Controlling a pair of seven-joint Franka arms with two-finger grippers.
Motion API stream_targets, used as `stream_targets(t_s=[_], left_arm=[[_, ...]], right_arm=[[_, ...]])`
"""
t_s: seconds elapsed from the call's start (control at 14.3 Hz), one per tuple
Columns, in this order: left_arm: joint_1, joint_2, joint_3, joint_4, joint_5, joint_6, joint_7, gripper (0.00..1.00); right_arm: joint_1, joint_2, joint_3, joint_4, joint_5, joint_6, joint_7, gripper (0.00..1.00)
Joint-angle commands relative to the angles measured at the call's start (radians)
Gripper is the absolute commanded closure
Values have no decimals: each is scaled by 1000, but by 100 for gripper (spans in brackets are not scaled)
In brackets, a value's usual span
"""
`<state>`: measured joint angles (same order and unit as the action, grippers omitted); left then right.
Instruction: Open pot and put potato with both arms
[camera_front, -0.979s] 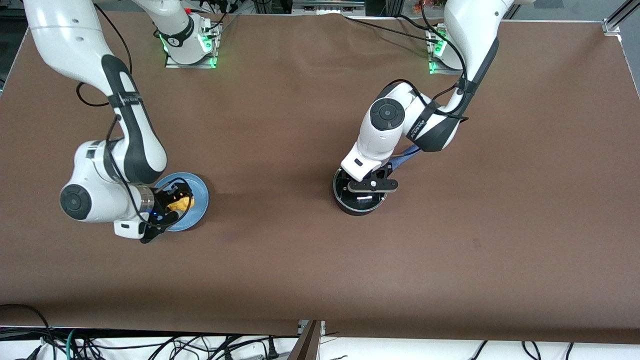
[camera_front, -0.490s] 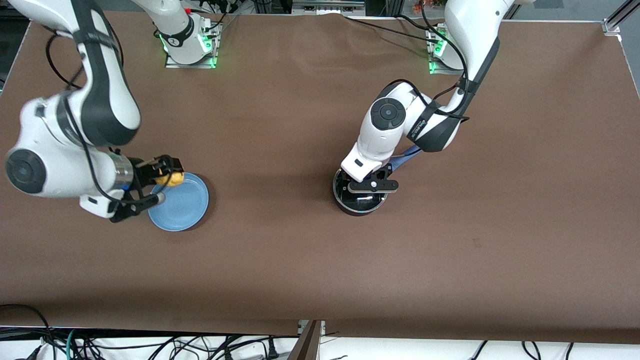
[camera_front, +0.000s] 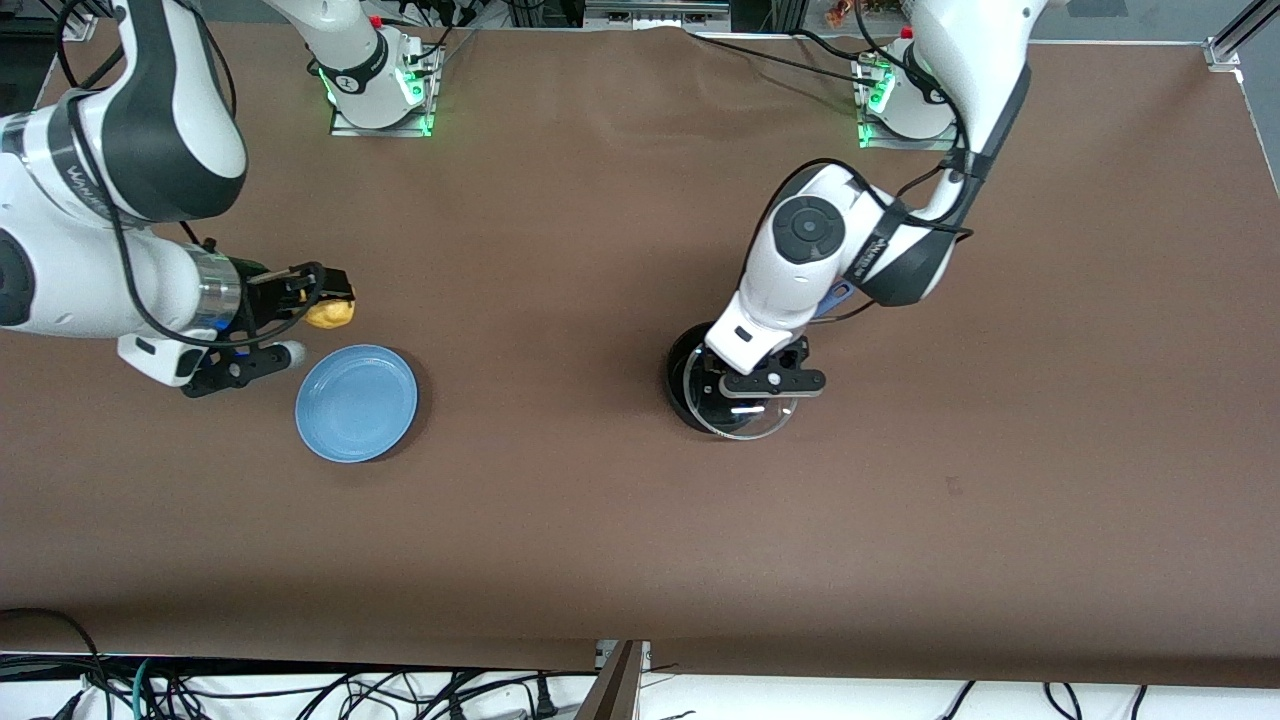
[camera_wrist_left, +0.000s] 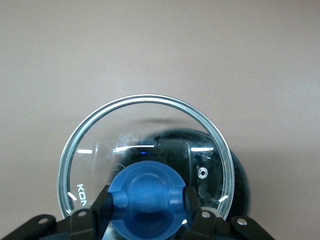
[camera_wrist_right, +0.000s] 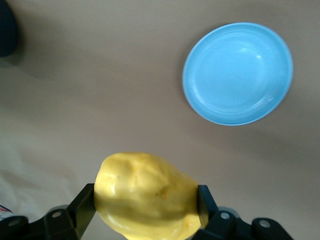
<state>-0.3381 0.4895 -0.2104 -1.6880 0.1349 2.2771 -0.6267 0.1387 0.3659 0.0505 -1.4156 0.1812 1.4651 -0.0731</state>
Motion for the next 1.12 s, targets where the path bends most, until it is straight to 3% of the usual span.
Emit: stream_targets(t_s=[0.0, 0.07, 0.21, 0.49, 0.7, 0.91, 1.05], left_arm=[[88, -51, -6, -15, 12, -31, 167, 48], [120, -54, -4, -16, 5, -42, 238, 48], [174, -60, 29, -19, -55, -54, 417, 48], [208, -60, 219, -51, -211, -56, 848, 49], [218, -48, 334, -81, -291, -53, 1068, 49], [249, -42, 388, -110, -291, -51, 1183, 48], [258, -28, 439, -134, -293, -42, 1239, 48]], right_arm=[[10, 21, 17, 18, 105, -9, 134, 95], [25, 31, 17, 18, 163, -2, 198, 95], [86, 56, 16, 18, 198, 42, 290, 95], [252, 155, 17, 23, 283, 333, 559, 95], [424, 304, 17, 113, 288, 574, 807, 94], [539, 419, 17, 156, 288, 834, 1008, 93], [579, 448, 16, 156, 288, 886, 1064, 90]])
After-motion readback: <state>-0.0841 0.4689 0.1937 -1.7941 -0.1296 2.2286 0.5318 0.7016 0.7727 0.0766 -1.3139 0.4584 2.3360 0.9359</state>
